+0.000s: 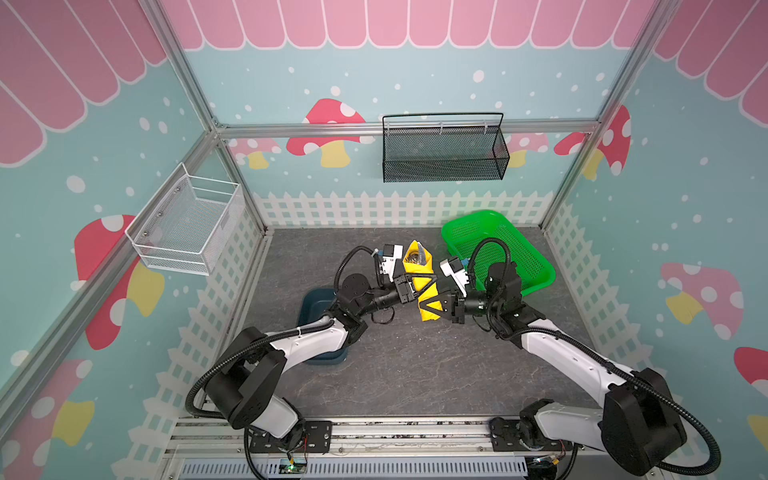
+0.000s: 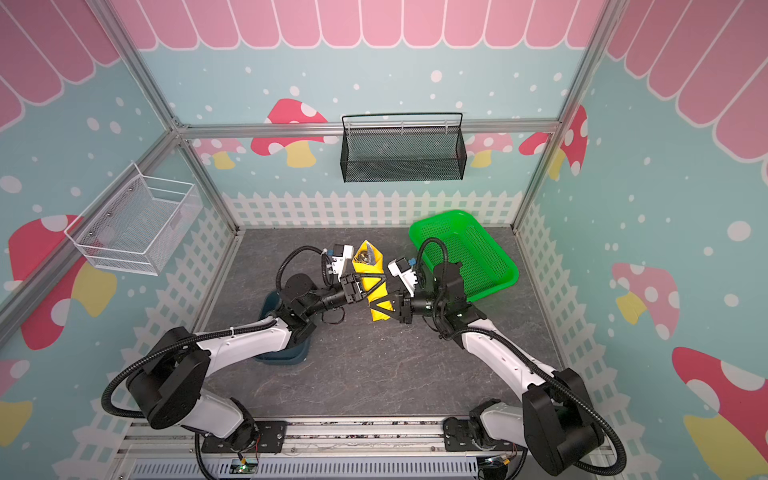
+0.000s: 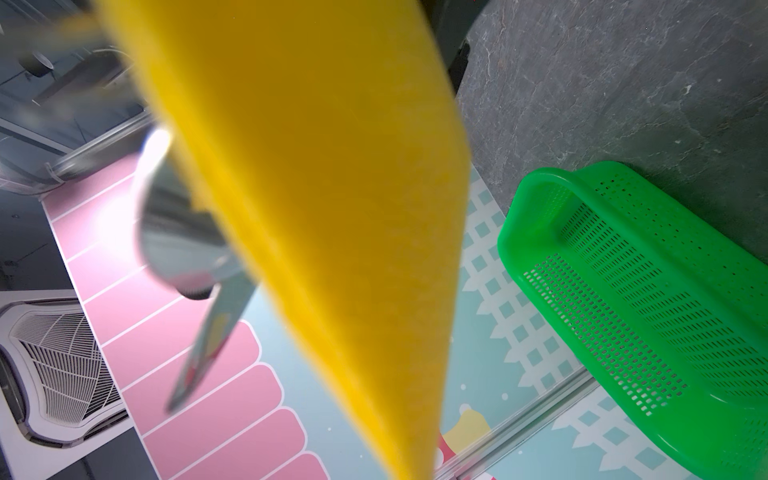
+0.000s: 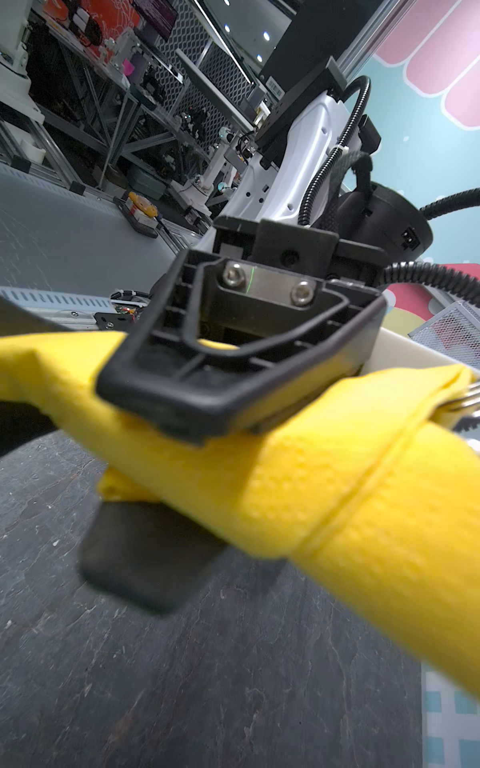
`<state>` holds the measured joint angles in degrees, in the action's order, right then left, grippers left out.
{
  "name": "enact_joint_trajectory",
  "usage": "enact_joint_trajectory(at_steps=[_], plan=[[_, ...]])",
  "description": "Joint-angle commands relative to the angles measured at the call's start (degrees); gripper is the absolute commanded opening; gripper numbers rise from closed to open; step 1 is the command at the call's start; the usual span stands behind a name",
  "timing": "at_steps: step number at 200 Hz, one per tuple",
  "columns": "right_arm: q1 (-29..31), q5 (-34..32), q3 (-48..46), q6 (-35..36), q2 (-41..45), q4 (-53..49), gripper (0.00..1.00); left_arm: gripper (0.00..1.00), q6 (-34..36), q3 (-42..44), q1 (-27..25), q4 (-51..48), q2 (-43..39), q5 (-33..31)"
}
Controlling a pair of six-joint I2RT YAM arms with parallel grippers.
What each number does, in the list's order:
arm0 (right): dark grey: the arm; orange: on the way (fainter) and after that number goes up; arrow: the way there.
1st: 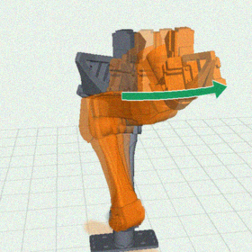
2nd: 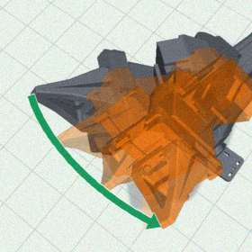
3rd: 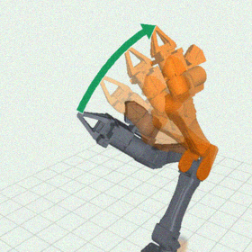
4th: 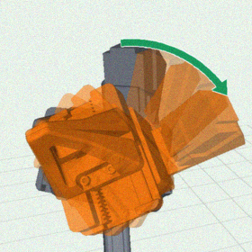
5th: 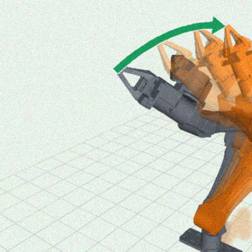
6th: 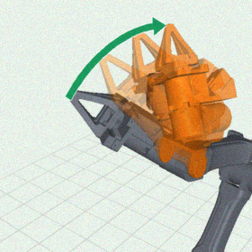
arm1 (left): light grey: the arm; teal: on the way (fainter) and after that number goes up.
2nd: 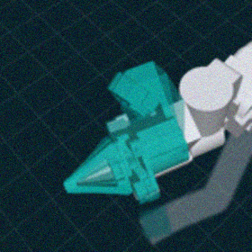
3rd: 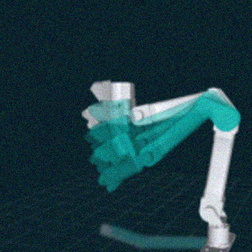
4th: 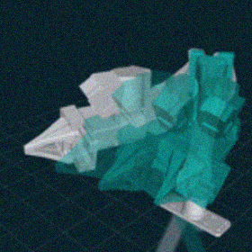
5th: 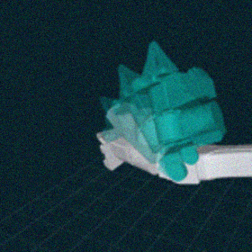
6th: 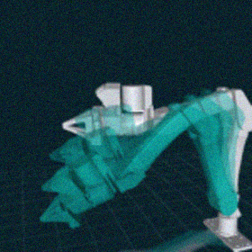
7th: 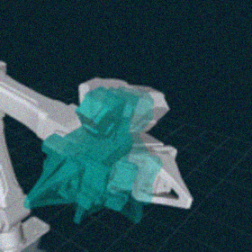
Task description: Place the utensils on the paper napkin and roll it up
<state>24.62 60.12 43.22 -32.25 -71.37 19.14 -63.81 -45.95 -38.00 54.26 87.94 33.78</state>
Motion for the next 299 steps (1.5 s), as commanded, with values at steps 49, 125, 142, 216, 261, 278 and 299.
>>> enact_joint_trajectory(at_steps=[49,125,142,216,261,278,299], plan=[[-1.3,-1.4,-0.5,-1.6,2.0,5.0,0.11,0.28,-0.5,0.7,0.7,1.2,-0.5,-0.9],[-1.8,-1.9,-0.6,-2.4,1.8,4.9,0.11,0.15,-0.4,0.5,0.7,1.3,-0.5,-1.4],[-1.8,-1.2,-0.7,-2.4,1.8,5.2,0.13,0.13,-0.3,0.3,0.7,1.3,-0.3,-1.3],[-1.7,5.5,-0.4,-3.0,0.2,8.6,0.35,0.08,-1.5,-1.2,0.6,2.9,0.8,0.8],[-1.8,7.9,-0.6,-4.8,-1.6,12.0,0.37,0.08,-2.0,-2.0,0.6,3.4,1.6,1.7],[-1.7,8.4,-0.7,-4.8,-1.6,12.0,0.37,0.08,-2.0,-2.1,0.6,3.4,1.7,1.5],[-1.8,9.2,-0.9,-4.5,-1.9,11.7,0.44,0.08,-2.5,-2.7,0.5,4.1,2.0,1.7]])
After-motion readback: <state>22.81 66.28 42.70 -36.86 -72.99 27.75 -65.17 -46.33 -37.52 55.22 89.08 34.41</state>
